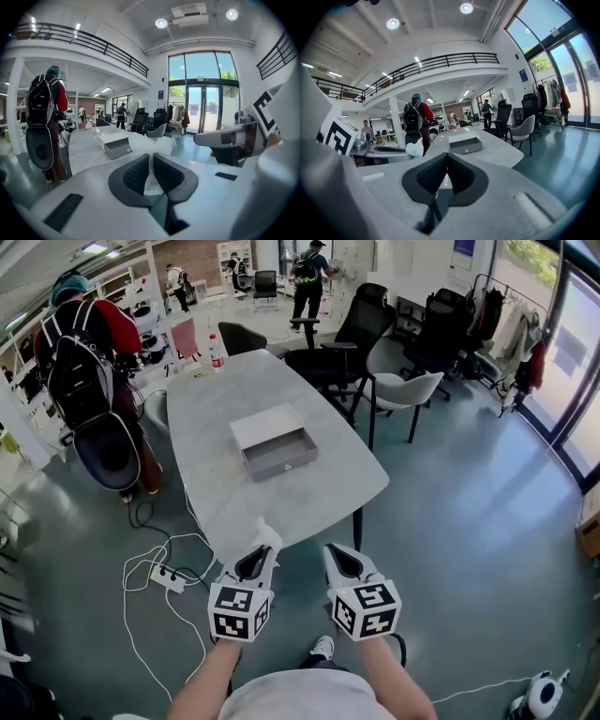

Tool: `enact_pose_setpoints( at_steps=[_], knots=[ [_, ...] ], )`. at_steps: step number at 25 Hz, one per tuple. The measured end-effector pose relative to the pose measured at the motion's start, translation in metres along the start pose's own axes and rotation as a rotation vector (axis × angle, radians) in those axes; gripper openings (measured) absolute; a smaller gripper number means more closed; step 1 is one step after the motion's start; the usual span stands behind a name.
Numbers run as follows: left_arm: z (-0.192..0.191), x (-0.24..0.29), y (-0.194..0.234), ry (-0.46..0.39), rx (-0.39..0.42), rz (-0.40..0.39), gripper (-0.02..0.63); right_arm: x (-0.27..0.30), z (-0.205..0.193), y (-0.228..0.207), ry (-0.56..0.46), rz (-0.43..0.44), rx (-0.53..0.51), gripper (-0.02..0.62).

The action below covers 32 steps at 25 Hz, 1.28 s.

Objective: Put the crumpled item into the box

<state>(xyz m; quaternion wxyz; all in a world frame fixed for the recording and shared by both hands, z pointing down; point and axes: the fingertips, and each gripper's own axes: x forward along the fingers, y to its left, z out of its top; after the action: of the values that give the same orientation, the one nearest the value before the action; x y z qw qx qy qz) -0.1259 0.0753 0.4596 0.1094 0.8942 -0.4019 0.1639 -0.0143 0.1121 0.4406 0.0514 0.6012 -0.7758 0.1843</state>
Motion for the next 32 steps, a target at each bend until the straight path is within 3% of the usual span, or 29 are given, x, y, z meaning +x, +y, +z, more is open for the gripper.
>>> enact_pose_setpoints(
  at_steps=[13,32],
  knots=[
    [0.009,0.062,-0.015,0.021,-0.015,0.074,0.029,0.029,0.011,-0.065,0.019,0.077,-0.004,0.005],
    [0.025,0.116,0.012,0.021,-0.047,0.108,0.029,0.087,0.029,-0.089,0.04,0.148,-0.048,0.005]
  ],
)
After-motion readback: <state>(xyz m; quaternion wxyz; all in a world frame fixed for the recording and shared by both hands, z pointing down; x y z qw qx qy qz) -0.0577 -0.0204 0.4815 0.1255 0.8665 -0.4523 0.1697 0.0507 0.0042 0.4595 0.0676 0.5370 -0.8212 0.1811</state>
